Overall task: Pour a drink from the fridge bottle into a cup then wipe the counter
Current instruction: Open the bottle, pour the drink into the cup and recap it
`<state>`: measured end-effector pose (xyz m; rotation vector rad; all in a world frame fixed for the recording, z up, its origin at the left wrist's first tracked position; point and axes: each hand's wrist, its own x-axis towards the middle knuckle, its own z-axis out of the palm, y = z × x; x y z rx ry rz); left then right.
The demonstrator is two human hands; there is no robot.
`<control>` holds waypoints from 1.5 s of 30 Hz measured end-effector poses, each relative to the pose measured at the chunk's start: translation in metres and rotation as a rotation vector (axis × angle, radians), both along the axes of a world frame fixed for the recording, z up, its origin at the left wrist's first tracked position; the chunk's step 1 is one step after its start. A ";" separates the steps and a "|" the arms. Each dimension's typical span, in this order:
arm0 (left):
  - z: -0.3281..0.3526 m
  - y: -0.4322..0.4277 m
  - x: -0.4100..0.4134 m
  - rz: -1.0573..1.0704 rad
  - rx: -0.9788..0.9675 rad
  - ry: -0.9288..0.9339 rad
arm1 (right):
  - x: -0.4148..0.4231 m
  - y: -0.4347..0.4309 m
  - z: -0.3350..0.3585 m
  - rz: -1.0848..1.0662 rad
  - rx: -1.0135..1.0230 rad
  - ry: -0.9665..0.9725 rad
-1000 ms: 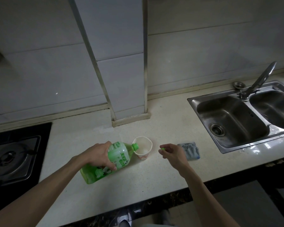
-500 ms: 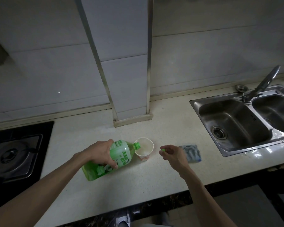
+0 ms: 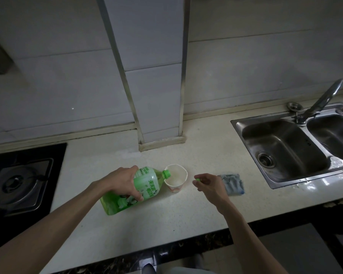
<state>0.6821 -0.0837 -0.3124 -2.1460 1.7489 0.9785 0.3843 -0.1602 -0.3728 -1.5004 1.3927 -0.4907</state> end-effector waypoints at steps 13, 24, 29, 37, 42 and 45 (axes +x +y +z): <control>-0.001 0.002 0.002 -0.005 -0.002 -0.011 | 0.002 0.003 0.001 0.023 -0.004 0.021; 0.000 0.005 0.000 -0.007 0.004 -0.013 | -0.001 0.005 0.002 0.038 -0.001 0.030; 0.002 0.005 0.000 -0.008 -0.002 -0.012 | -0.001 0.005 0.003 0.045 -0.004 0.043; 0.004 0.003 -0.002 -0.013 0.004 -0.012 | -0.003 0.005 0.003 0.043 0.010 0.034; 0.004 0.001 -0.003 -0.019 0.006 -0.015 | -0.004 0.004 0.002 0.035 -0.010 0.047; 0.004 0.000 -0.003 -0.023 0.008 -0.025 | -0.006 0.005 0.000 0.036 -0.015 0.050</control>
